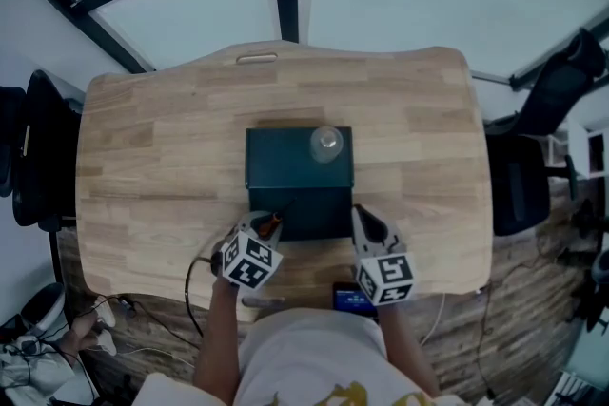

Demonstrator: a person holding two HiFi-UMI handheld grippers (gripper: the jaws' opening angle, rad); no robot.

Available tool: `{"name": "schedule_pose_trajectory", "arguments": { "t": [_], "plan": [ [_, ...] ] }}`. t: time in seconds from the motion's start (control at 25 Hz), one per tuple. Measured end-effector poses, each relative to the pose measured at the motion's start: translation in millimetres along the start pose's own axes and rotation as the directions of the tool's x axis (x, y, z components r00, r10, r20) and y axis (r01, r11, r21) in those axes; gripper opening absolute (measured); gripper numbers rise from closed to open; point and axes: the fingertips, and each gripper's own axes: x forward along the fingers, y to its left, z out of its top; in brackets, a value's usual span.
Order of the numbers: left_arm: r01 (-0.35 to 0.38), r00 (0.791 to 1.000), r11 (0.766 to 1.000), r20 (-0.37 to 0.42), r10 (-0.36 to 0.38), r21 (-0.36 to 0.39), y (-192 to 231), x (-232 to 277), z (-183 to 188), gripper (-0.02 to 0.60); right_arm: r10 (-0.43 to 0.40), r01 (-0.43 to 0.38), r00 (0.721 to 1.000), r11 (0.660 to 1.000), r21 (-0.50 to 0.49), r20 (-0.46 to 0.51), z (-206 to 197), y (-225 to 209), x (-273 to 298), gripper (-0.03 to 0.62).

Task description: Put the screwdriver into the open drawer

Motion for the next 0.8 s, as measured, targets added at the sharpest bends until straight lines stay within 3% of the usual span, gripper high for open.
{"name": "schedule_pose_trajectory", "arguments": {
  "t": [0.24,0.8],
  "plan": [
    [0.036,0.998,0.998,-0.058,-0.033,0.056,-7,5,-2,0.069,-0.009,0.009,1.000,1.000,0.011,-0.003,-3,-3,0,-0.005],
    [0.118,0.981,0.991,-0.161,-0.107,0.056,-11,13,-4,0.069,-0.009,0.009,1.000,1.000,0.020,-0.013,-7,-12,0,-0.005]
  ]
}}
